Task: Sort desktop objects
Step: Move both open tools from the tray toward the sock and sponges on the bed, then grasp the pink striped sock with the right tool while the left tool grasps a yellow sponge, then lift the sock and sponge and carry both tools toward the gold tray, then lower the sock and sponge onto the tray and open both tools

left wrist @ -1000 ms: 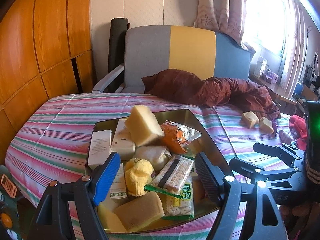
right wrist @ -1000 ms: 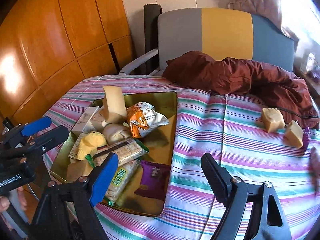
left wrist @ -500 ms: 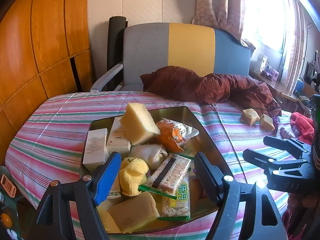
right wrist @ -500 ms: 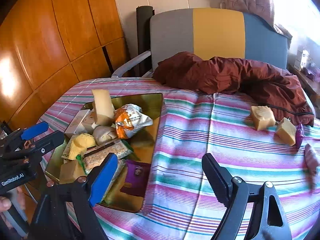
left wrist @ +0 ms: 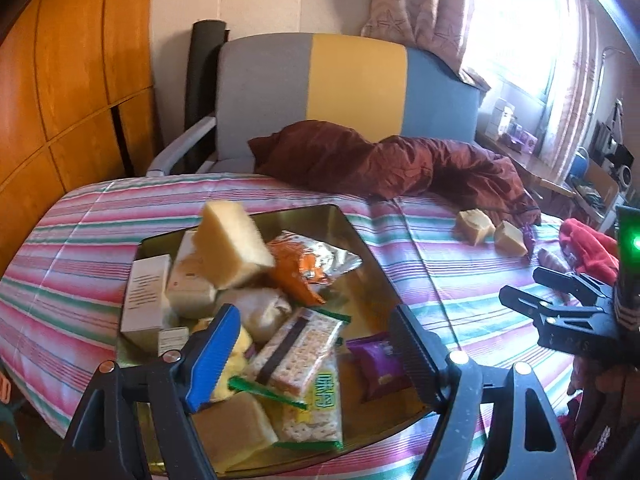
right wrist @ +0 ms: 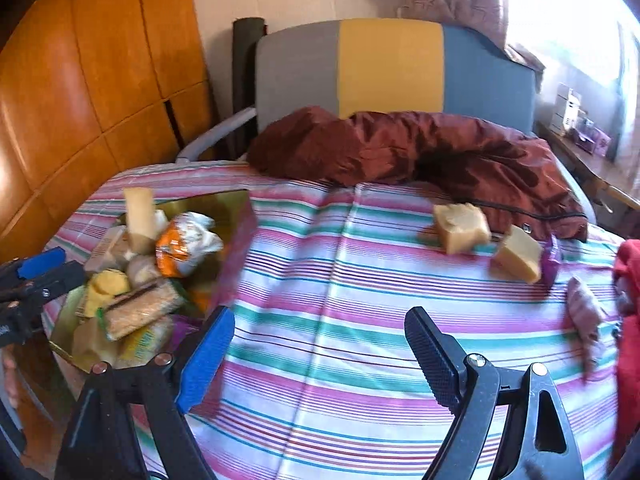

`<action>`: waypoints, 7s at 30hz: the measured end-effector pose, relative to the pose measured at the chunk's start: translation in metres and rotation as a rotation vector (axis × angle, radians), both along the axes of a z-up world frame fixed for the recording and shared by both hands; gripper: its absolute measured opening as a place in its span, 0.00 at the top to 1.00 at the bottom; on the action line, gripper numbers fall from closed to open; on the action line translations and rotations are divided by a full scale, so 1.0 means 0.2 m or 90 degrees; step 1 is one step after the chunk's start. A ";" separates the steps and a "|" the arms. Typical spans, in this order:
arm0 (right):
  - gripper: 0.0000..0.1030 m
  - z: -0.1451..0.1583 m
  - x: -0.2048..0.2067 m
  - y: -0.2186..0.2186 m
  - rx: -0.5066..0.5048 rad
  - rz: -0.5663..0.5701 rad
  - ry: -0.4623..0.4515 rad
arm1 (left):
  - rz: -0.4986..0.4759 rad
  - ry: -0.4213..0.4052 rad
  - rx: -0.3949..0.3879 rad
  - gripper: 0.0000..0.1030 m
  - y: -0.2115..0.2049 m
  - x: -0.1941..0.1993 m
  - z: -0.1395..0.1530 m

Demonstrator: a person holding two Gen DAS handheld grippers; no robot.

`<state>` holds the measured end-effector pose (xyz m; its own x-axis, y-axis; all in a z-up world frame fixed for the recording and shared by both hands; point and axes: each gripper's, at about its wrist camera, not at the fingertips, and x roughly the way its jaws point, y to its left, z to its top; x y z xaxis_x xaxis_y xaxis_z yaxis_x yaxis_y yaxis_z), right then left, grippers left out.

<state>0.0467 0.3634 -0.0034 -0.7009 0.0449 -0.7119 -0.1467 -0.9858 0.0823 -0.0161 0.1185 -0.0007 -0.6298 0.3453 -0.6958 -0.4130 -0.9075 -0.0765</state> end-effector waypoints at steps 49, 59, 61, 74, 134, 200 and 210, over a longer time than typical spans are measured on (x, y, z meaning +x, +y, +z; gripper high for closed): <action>0.61 -0.37 0.21 1.50 -0.002 -0.305 -0.121 | -0.349 -0.032 -0.052 0.21 1.31 -0.02 -0.09; 0.63 -0.38 0.20 1.50 -0.018 -0.305 -0.134 | -0.386 -0.062 -0.051 0.29 1.61 -0.09 -0.19; 0.63 -0.38 0.20 1.51 -0.021 -0.305 -0.136 | -0.401 -0.066 -0.061 0.29 1.69 -0.11 -0.22; 0.60 -0.38 0.19 1.52 -0.040 -0.309 -0.134 | -0.473 -0.049 -0.136 0.23 2.14 -0.21 -0.40; 0.68 -0.36 0.01 0.78 0.016 -0.022 -0.137 | -0.199 -0.014 -0.027 0.37 0.83 0.06 -0.14; 0.68 0.03 -0.12 -0.59 -0.189 0.150 -0.010 | 0.065 -0.020 0.053 0.37 -0.38 0.08 -0.09; 0.68 0.00 -0.21 -0.63 -0.170 0.122 -0.013 | 0.059 -0.026 0.012 0.37 -0.29 0.03 -0.15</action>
